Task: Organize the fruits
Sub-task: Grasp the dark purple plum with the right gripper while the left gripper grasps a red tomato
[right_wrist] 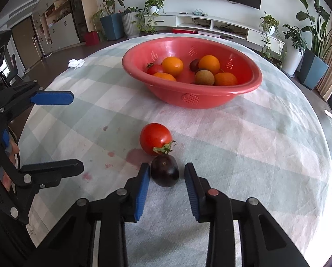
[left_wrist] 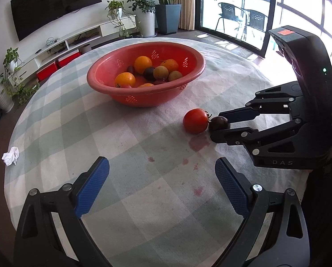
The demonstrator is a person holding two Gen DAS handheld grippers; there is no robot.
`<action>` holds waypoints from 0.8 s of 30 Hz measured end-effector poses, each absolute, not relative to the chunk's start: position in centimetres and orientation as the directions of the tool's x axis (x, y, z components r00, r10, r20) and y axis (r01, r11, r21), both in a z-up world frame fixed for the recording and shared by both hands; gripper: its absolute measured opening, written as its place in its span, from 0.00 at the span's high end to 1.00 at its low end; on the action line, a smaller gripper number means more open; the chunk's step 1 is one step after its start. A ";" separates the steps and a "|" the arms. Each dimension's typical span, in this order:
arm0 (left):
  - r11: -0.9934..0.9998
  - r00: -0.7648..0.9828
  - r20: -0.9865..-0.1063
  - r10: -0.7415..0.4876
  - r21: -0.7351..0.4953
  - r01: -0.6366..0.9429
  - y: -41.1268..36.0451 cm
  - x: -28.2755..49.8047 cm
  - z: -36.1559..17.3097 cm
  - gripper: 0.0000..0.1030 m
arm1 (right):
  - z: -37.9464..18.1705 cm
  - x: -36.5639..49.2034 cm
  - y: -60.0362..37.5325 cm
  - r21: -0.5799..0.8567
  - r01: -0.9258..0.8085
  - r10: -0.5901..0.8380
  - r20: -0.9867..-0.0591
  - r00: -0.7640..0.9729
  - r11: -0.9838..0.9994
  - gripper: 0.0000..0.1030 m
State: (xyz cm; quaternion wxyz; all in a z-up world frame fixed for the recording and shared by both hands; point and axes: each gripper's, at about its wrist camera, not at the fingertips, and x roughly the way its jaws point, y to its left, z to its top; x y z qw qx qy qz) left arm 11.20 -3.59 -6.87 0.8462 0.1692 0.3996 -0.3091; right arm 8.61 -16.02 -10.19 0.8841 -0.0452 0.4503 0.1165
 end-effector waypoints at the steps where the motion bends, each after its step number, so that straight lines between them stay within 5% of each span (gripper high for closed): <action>1: 0.747 0.487 -0.783 -0.386 0.045 0.663 -3.8 11.4 -6.9 0.06 | -10.1 8.6 -16.0 0.033 -0.248 0.173 -0.806 0.566 0.968 0.74; 13: 0.750 0.438 -0.800 -0.411 -0.023 0.662 -7.1 13.3 -7.7 0.07 | -7.4 6.6 -20.9 0.134 -0.104 0.169 -0.755 0.633 0.986 0.74; 24: 0.753 0.413 -0.818 -0.400 -0.037 0.657 -11.0 15.1 -8.7 0.38 | -6.4 6.3 -22.8 0.189 -0.061 0.180 -0.714 0.677 0.980 0.74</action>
